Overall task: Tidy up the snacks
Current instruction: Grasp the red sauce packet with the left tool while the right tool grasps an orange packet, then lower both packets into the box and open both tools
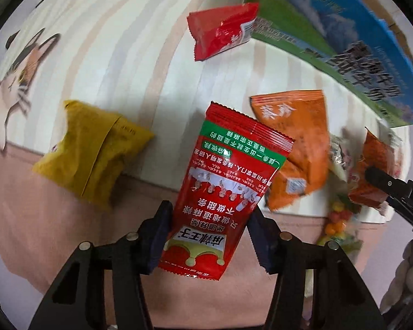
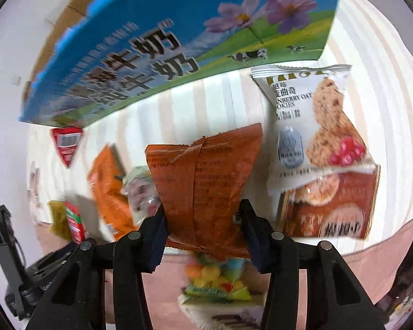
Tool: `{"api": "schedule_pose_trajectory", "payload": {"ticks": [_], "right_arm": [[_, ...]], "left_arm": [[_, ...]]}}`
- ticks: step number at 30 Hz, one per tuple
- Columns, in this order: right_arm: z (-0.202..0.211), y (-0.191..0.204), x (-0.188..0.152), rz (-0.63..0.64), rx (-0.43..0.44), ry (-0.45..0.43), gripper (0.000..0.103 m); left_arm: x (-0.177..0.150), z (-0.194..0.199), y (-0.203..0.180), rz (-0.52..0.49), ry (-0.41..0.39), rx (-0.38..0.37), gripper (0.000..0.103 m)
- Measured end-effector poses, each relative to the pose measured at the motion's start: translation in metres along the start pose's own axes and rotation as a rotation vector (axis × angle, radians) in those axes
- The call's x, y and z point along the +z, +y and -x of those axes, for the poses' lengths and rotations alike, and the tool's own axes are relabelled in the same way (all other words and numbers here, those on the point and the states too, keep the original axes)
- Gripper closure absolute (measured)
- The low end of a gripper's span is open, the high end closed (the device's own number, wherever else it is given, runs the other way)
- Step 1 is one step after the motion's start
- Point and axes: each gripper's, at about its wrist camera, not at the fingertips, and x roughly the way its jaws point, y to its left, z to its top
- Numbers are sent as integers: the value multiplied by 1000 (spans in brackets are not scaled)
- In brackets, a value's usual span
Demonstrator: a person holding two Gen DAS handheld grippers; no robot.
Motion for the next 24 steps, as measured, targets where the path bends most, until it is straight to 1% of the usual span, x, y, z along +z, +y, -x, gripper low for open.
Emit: {"api": "schedule_pose_trajectory", "payload": {"ticks": [4, 6, 7, 10, 11, 12, 14, 16, 17, 18, 19, 20, 21, 24], "right_arm": [[23, 5, -12, -2, 77, -21, 52], [40, 9, -12, 0, 125, -36, 52], [43, 8, -10, 6, 142, -24, 52], [73, 15, -8, 15, 202, -57, 52], [81, 16, -7, 18, 218, -65, 52], [88, 18, -4, 21, 233, -75, 52], [110, 22, 7, 33, 262, -107, 52], [127, 24, 21, 41, 276, -138, 52], [135, 25, 29, 45, 277, -156, 52], [136, 34, 34, 47, 274, -171, 52], [141, 35, 44, 47, 268, -185, 52], [146, 35, 56, 41, 263, -202, 52], [149, 34, 66, 42, 253, -212, 52], [146, 41, 97, 33, 231, -219, 52]], "left_arm": [[-13, 28, -4, 24, -18, -71, 51], [-16, 44, -10, 24, -32, -104, 51], [-15, 53, -14, 22, -42, -120, 51], [-10, 85, -34, 9, -85, -180, 51], [2, 93, -30, 5, -93, -198, 51], [11, 105, -35, 0, -104, -221, 51], [30, 125, -46, -14, -122, -257, 51], [45, 139, -62, -32, -149, -274, 51], [64, 148, -63, -39, -157, -277, 51], [78, 156, -65, -47, -170, -278, 51], [91, 162, -73, -54, -183, -273, 51], [104, 165, -69, -58, -189, -268, 51], [119, 164, -74, -57, -194, -262, 51], [159, 161, -84, -51, -177, -246, 51]]}}
